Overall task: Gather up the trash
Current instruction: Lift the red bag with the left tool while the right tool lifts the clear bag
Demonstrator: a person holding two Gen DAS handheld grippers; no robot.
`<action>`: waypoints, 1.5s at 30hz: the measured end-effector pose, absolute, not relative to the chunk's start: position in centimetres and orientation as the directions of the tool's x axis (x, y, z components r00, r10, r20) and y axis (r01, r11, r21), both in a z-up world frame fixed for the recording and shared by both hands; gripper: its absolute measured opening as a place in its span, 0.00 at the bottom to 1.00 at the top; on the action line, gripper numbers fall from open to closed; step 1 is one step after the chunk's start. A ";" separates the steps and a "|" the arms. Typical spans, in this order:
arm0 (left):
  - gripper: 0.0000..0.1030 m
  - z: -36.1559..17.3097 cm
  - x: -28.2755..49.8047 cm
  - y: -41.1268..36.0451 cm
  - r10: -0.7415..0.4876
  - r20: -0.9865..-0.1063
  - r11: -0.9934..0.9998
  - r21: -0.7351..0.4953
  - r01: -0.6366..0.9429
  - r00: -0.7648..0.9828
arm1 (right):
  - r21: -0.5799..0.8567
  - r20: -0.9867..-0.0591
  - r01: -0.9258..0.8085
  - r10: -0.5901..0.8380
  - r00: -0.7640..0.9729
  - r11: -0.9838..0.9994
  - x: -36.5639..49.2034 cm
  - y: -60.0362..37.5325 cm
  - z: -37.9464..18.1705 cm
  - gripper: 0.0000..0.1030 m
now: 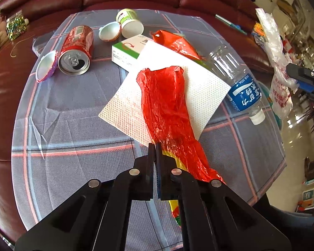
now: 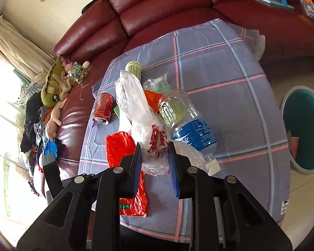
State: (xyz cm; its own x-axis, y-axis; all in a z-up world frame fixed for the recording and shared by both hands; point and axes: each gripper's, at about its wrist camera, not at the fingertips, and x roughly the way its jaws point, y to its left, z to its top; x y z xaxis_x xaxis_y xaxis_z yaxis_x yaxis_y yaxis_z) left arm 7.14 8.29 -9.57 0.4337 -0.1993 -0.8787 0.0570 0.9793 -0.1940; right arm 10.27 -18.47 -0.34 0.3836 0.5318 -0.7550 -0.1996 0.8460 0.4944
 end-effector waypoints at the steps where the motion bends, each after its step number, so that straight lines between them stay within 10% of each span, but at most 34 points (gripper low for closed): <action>1: 0.04 -9.8 7.2 8.1 -0.223 -0.882 0.974 -0.217 0.063 0.416 | 0.496 -0.756 -0.193 0.530 0.384 0.847 10.3 -18.8 -0.5 0.22; 15: 0.84 -10.9 6.1 4.2 -0.250 -0.914 0.968 -0.246 0.052 0.319 | 0.506 -0.777 -0.141 0.521 0.354 0.851 9.3 -21.6 -3.5 0.22; 25: 0.91 -12.0 6.7 -0.9 -0.096 -0.953 0.995 -0.094 0.019 0.286 | 0.541 -0.762 -0.133 0.551 0.342 0.831 8.3 -23.6 -5.0 0.23; 29: 0.87 -12.1 6.6 -2.7 -0.025 -0.956 1.000 -0.019 0.025 0.294 | 0.556 -0.753 -0.119 0.559 0.347 0.823 8.2 -24.7 -5.5 0.23; 36: 0.06 -10.4 5.8 -3.3 0.000 -0.945 1.000 -0.001 -0.003 0.327 | 0.576 -0.741 -0.109 0.573 0.350 0.810 7.9 -25.6 -6.1 0.23; 45: 0.03 -6.0 2.5 -1.1 -0.062 -0.895 0.998 -0.063 0.011 0.442 | 0.581 -0.727 -0.123 0.581 0.366 0.805 7.5 -25.6 -5.3 0.23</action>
